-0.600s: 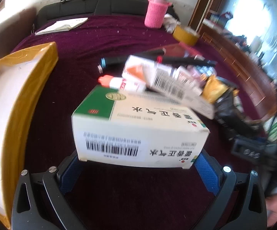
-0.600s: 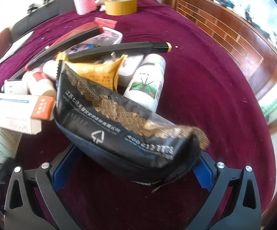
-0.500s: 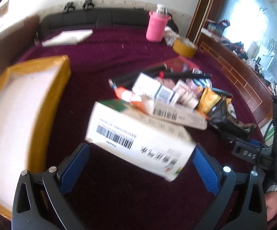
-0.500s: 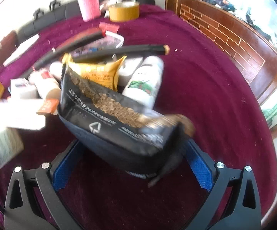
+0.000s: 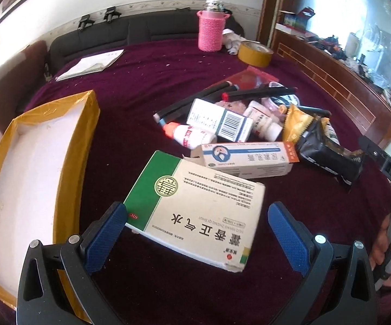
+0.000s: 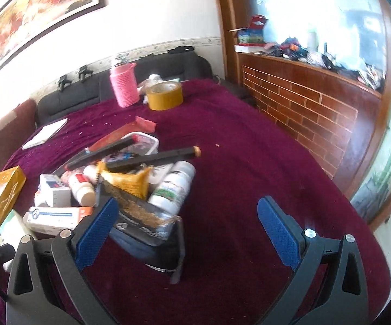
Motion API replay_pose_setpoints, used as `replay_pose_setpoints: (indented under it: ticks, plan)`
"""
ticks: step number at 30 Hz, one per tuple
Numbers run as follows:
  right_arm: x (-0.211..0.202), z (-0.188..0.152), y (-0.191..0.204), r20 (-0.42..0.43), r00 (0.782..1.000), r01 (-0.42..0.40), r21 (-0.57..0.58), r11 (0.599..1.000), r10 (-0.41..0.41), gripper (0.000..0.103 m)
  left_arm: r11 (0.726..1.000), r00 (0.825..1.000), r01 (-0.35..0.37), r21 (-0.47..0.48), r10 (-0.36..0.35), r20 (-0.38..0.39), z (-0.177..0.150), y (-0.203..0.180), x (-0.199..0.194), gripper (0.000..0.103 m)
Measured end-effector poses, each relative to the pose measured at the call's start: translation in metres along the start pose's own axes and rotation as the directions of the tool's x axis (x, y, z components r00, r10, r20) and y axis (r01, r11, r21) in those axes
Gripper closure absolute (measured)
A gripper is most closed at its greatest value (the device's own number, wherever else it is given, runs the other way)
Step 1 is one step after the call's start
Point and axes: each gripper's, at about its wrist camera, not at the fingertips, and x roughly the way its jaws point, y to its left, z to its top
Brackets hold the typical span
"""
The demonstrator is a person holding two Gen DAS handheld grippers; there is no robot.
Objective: Organize objects
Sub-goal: 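Grasp the green medicine box with the left tool while the right tool approaches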
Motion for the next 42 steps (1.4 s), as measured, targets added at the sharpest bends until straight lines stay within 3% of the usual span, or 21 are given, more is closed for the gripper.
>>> replay_pose_setpoints:
  ticks: [3,6,8,13,15,17,19,21,23,26,28,32,35,39,41,42]
  plan:
    - [0.001,0.002,-0.013,-0.009,1.000,-0.028,0.068,0.997,0.029,0.000,0.993,1.000,-0.019,-0.119,0.019,-0.001,0.001,0.002,-0.002,0.001]
    - [0.007,0.003,-0.014,-0.039,0.998,-0.040,0.075,0.996,0.043,0.000,0.982,0.996,-0.084,-0.172,0.086,0.004,0.003,-0.006,0.002,0.001]
    - [0.006,0.001,-0.013,-0.038,0.998,-0.044,0.072,0.996,0.047,0.000,0.987,0.994,-0.114,-0.116,0.114,-0.006,0.012,-0.019,0.011,0.001]
    - [0.006,-0.001,-0.017,-0.047,0.997,-0.053,0.095,0.994,0.057,0.000,0.997,0.999,0.032,0.074,-0.031,-0.013,0.031,-0.053,0.022,0.002]
    - [0.007,-0.001,-0.019,-0.049,0.997,-0.054,0.103,0.993,0.059,0.000,0.998,1.000,0.005,0.066,-0.005,0.000,0.035,-0.051,0.008,0.002]
    - [0.007,-0.001,-0.019,-0.050,0.997,-0.056,0.105,0.993,0.062,0.000,0.998,0.998,-0.068,0.015,0.068,0.005,0.034,-0.036,-0.010,0.001]
    - [0.007,-0.001,-0.019,-0.052,0.997,-0.059,0.105,0.993,0.065,0.000,0.984,0.993,-0.120,-0.130,0.117,-0.027,0.024,-0.004,-0.026,0.001]
    - [0.008,-0.001,-0.018,-0.057,0.996,-0.065,0.102,0.993,0.071,0.000,0.949,0.996,-0.077,-0.306,0.060,-0.065,0.009,0.026,-0.030,0.001]
    - [0.009,-0.001,-0.018,-0.063,0.995,-0.073,0.100,0.992,0.080,0.000,0.911,0.992,-0.052,-0.410,-0.002,-0.130,-0.004,0.041,-0.018,0.001]
    - [0.008,-0.002,-0.018,-0.062,0.994,-0.083,0.101,0.991,0.089,0.000,0.895,0.977,-0.082,-0.439,-0.016,-0.214,-0.014,0.037,0.007,0.001]
    - [0.007,-0.002,-0.019,-0.058,0.994,-0.089,0.105,0.991,0.095,0.000,0.883,0.974,-0.010,-0.469,-0.098,-0.206,-0.011,0.029,0.018,0.002]
    - [0.007,-0.002,-0.020,-0.058,0.994,-0.088,0.110,0.990,0.094,0.000,0.916,0.984,-0.019,-0.402,-0.055,-0.171,0.012,0.005,0.030,0.002]
    - [0.007,-0.001,-0.020,-0.057,0.994,-0.087,0.111,0.990,0.094,0.000,0.942,0.985,-0.090,-0.323,0.036,-0.169,0.027,-0.007,0.042,0.002]
    - [0.007,-0.001,-0.021,-0.057,0.994,-0.087,0.113,0.990,0.094,0.000,0.963,0.969,-0.201,-0.180,0.169,-0.178,0.034,-0.016,0.066,0.002]
    - [0.008,-0.002,-0.021,-0.061,0.994,-0.086,0.112,0.990,0.093,0.000,0.966,0.971,-0.197,-0.170,0.167,-0.172,0.029,-0.012,0.070,0.010]
    - [0.008,-0.002,-0.021,-0.063,0.994,-0.085,0.112,0.990,0.093,0.000,0.969,0.978,-0.161,-0.189,0.131,-0.162,0.025,-0.007,0.068,0.014]
